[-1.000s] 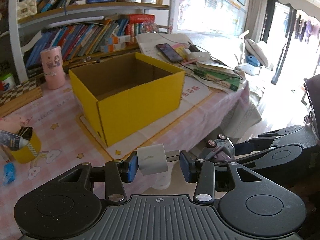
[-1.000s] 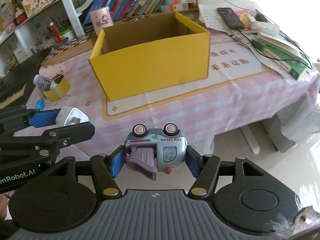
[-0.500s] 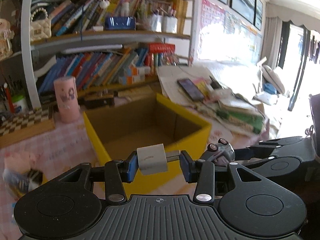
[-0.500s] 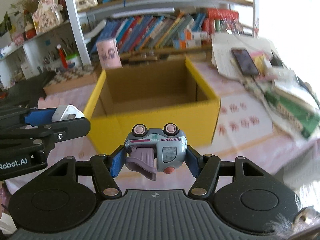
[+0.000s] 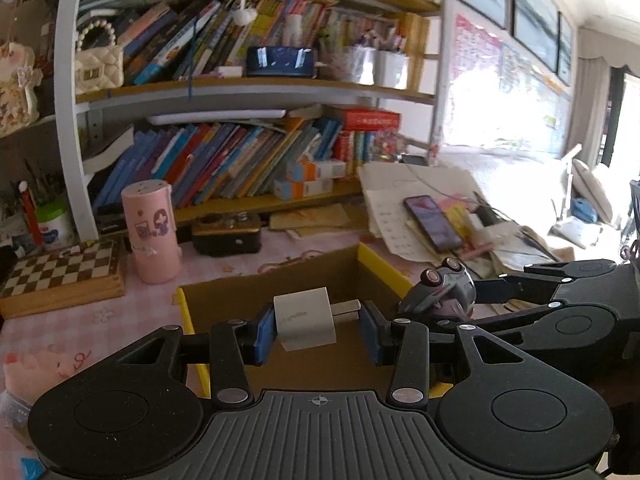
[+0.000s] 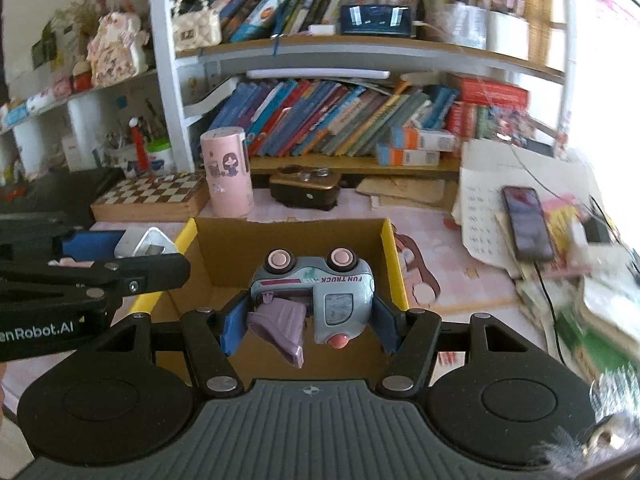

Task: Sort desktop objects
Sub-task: 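Open the right tool dropping the truck while the left tool releases the plug into the box, then withdraw both tools from the box back toward the tape roll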

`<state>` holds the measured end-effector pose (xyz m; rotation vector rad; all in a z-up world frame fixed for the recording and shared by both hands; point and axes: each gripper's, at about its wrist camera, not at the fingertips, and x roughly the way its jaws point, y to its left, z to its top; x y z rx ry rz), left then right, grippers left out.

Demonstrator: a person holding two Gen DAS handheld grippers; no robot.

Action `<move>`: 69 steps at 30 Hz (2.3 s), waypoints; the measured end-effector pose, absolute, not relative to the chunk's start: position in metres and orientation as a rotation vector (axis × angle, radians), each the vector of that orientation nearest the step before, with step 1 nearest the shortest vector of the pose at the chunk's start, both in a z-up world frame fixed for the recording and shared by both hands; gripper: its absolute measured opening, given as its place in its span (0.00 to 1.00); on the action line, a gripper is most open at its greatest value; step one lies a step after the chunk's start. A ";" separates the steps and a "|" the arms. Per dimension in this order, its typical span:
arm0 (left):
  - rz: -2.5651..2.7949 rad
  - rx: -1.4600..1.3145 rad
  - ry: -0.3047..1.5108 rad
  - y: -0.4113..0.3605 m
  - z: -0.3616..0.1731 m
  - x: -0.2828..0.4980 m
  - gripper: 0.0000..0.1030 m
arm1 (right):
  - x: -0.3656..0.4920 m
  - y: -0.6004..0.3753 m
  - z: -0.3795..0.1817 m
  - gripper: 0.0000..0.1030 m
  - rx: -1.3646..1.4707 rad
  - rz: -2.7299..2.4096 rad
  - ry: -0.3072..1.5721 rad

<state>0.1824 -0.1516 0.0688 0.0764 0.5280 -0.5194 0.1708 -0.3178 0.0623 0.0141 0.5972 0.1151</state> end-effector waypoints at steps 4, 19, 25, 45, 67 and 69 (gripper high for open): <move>-0.476 0.061 0.578 -0.158 0.058 0.207 0.41 | 0.206 -0.321 0.053 0.59 -0.074 0.180 0.624; -0.400 0.265 0.735 -0.192 0.010 0.272 0.41 | 0.310 -0.292 -0.012 0.59 -0.619 0.546 0.825; -0.370 0.291 0.852 -0.197 -0.008 0.283 0.42 | 0.325 -0.281 -0.039 0.59 -0.782 0.600 0.898; -0.248 0.253 0.679 -0.184 0.020 0.246 0.77 | 0.305 -0.291 -0.013 0.72 -0.654 0.593 0.819; -0.105 0.090 0.448 -0.101 0.058 0.168 0.93 | 0.188 -0.319 0.069 0.78 -0.043 0.092 0.489; -0.111 0.087 0.440 -0.093 0.058 0.160 0.93 | 0.174 -0.313 0.066 0.78 -0.032 0.055 0.478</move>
